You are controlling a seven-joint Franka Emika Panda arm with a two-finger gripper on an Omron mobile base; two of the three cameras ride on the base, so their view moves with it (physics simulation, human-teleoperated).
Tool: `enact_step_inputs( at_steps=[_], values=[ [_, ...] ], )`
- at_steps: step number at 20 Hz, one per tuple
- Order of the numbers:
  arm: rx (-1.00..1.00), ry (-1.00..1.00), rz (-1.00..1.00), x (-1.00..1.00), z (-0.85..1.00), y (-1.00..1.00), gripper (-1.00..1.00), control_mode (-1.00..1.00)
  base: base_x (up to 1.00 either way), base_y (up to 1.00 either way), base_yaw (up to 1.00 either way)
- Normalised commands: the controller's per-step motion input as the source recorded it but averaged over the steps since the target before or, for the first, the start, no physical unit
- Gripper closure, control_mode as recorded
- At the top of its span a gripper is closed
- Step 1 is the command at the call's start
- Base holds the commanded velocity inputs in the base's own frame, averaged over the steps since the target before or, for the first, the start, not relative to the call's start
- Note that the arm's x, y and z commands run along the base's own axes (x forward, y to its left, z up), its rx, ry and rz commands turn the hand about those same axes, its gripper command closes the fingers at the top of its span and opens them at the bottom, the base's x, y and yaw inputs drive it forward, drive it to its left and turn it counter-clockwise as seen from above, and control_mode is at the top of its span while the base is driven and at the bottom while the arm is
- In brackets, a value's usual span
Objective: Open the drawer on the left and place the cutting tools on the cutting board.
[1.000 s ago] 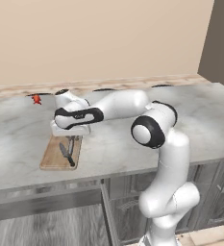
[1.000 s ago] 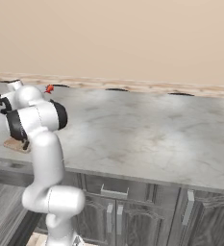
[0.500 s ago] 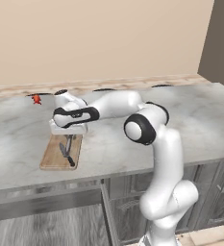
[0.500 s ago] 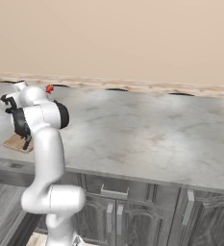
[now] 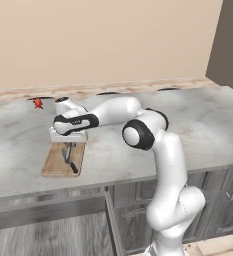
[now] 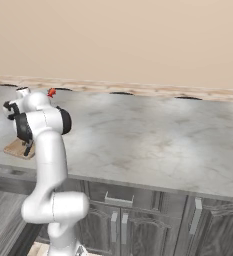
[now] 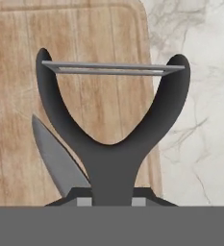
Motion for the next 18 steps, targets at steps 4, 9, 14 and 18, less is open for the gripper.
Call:
enact_step_inputs(
  at_steps=[4, 9, 14, 18],
  values=[
    [0.02, 0.00, 0.00, 0.08, -0.23, 0.10, 1.00, -1.00, 0.00, 0.00, 0.00],
    [0.01, 0.00, 0.00, 0.06, -0.18, 0.04, 1.00, -1.00, 0.00, 0.00, 0.00],
    [0.03, 0.00, 0.00, 0.12, -0.20, 0.01, 1.00, -1.00, 0.00, 0.00, 0.00],
    [0.02, 0.00, 0.00, 0.18, -0.18, 0.05, 1.00, -1.00, 0.00, 0.00, 0.00]
  ],
)
